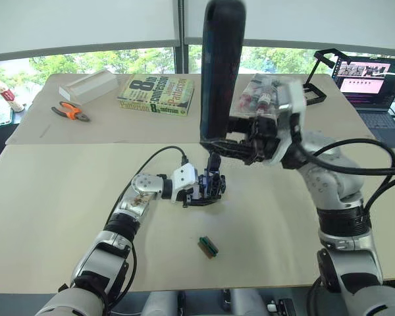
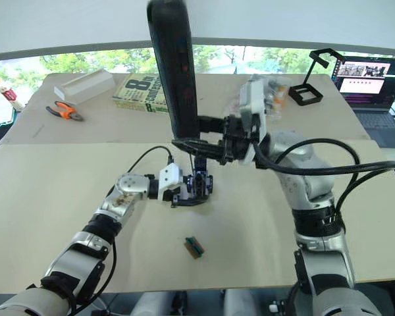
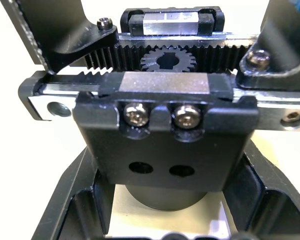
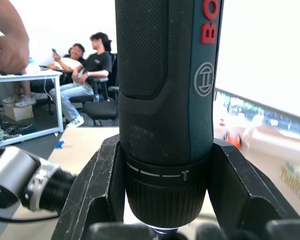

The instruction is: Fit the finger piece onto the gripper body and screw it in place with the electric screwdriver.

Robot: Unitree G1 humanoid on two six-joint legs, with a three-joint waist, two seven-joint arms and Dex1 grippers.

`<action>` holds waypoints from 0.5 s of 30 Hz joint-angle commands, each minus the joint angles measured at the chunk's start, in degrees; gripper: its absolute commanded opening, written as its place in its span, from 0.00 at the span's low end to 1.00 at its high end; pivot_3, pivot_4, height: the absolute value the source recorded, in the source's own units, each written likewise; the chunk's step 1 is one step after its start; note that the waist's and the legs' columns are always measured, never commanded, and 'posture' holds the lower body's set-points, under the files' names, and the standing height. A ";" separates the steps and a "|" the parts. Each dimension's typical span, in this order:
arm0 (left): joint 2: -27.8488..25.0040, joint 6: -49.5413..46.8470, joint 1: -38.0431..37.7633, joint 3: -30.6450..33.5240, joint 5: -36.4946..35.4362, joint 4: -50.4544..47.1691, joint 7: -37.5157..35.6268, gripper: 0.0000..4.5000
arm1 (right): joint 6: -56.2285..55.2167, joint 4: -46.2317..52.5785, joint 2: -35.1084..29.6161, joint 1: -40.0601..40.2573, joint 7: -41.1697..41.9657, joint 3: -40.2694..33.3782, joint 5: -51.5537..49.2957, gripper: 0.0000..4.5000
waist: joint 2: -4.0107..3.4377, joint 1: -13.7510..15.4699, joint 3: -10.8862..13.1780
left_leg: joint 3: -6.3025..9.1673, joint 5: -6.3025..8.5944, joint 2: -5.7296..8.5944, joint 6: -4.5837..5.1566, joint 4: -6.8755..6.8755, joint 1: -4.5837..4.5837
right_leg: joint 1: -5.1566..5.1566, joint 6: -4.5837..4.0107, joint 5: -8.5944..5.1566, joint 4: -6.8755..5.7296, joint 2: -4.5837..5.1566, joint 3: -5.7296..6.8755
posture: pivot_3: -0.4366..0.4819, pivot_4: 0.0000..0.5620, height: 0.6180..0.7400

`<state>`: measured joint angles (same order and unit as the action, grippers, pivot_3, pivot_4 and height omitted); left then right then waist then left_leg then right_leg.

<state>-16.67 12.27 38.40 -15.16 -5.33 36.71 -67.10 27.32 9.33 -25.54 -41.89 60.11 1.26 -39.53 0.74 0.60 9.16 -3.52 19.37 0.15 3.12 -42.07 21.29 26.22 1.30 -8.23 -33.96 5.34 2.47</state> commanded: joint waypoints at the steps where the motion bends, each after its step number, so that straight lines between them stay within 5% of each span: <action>1: -0.26 0.26 -0.46 0.00 1.24 -0.17 0.84 0.53 | 0.88 1.35 -0.15 -0.96 -0.11 -1.74 -2.08 0.42 | 0.00 -0.03 0.00 | -0.01 0.03 0.00 0.06 0.00 0.01 | 0.00 0.00 0.00 0.00 0.01 -0.01 | 0.48 0.27 1.00; 6: -0.45 -0.54 -0.77 -0.04 1.66 -0.85 1.77 0.53 | 4.16 3.86 -0.42 -2.73 -0.77 -3.24 -5.41 0.42 | 0.00 -0.05 0.00 | -0.03 0.08 0.00 0.14 -0.01 0.00 | 0.00 0.01 0.00 0.00 0.03 -0.04 | 0.48 0.27 1.00; 10: -4.03 -2.58 -3.04 1.29 0.32 -5.54 -0.28 0.95 | 8.92 6.38 -0.50 -6.82 -0.91 -4.76 -12.44 0.42 | 0.00 -0.46 0.02 | -0.03 0.06 -0.04 0.11 0.00 0.01 | 0.04 0.01 0.00 -0.02 0.01 -0.04 | 0.48 0.27 1.00; 15: -12.82 -8.75 -9.22 3.90 -5.11 -21.61 -6.00 1.00 | 13.82 7.68 -1.55 -9.34 2.15 -4.48 -18.84 0.42 | -0.03 -1.31 0.04 | 0.03 0.04 -0.12 0.06 0.21 -0.04 | 0.08 0.02 -0.02 0.00 -0.02 -0.01 | 0.48 0.27 1.00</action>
<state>-28.05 5.39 29.63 -12.60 -7.70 20.78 -71.06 40.11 15.14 -26.70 -49.87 61.21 -1.77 -55.27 0.71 -0.71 9.20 -3.48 19.39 0.03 3.17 -41.84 21.26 26.32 1.32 -8.27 -33.96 5.34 2.46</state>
